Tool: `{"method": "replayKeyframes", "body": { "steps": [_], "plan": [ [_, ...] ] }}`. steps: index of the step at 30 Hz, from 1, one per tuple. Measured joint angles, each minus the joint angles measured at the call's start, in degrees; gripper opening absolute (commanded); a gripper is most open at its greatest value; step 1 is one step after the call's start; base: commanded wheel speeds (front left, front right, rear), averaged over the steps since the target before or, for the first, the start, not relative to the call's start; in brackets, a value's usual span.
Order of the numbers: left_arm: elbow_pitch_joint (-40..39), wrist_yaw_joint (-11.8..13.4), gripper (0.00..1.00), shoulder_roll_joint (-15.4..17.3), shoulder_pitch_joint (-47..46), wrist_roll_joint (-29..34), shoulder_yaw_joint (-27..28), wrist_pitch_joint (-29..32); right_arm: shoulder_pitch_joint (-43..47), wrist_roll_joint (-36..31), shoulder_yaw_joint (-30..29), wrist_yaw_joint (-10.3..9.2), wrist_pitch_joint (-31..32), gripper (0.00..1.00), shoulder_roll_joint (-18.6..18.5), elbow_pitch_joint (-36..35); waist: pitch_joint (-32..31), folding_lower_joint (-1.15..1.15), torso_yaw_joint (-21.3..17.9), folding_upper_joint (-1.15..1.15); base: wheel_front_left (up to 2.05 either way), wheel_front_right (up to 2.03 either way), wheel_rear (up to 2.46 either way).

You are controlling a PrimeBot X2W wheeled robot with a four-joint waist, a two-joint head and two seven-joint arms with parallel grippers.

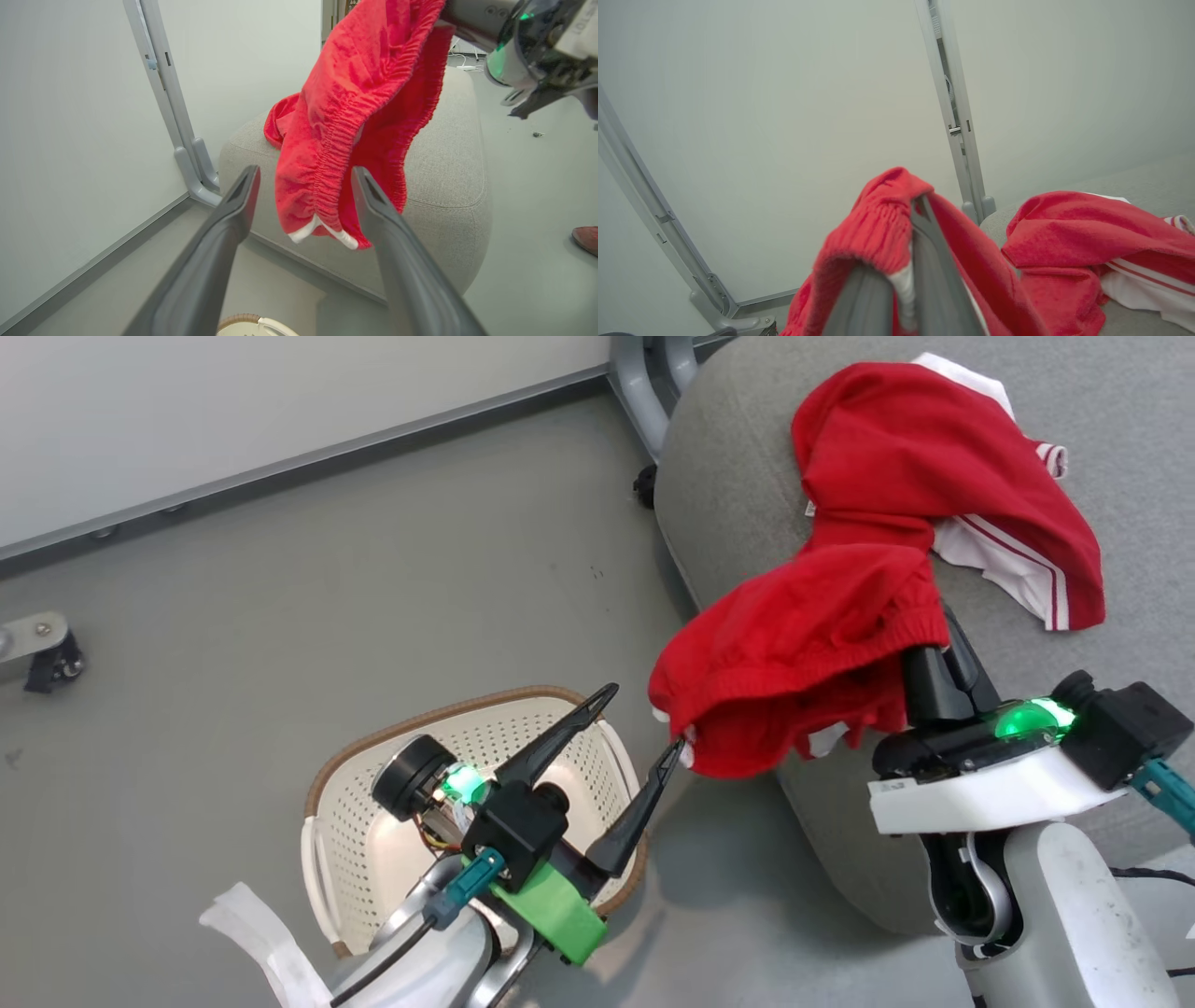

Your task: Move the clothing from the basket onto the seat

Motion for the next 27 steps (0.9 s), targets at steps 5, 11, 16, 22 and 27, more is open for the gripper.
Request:
{"method": "replayKeyframes", "body": {
  "steps": [5,11,16,22,27],
  "plan": [
    [-1.0,-0.6,1.0,1.1,0.0,0.4,-0.9,0.5,0.8,-0.2,-2.5,0.0,0.0,0.0,0.0,-1.9,1.2,0.0,-3.0,0.0,0.0,0.0,0.0],
    [-2.1,-1.6,1.0,2.2,-0.1,0.1,-1.4,1.6,2.9,0.5,-5.3,0.0,0.0,0.0,0.0,-4.5,2.9,0.0,-7.5,0.0,0.0,0.0,0.0],
    [-3.1,-2.3,1.0,3.5,-0.7,0.3,-2.2,2.9,4.5,2.5,-7.5,-0.01,0.0,0.0,0.0,-6.0,4.6,0.0,-11.3,0.0,0.0,0.0,0.0],
    [-4.2,-3.1,1.0,4.8,-2.0,1.0,-3.4,3.9,5.2,3.4,-9.0,-0.01,0.0,0.0,0.0,-7.5,7.1,0.0,-15.4,0.0,0.0,0.0,0.0],
    [-5.2,-3.9,1.0,5.6,-3.7,1.2,-4.3,4.9,4.8,1.9,-9.9,0.0,0.0,0.0,0.0,-9.6,9.9,0.0,-17.8,0.0,0.0,0.0,0.0]
  ]
}}
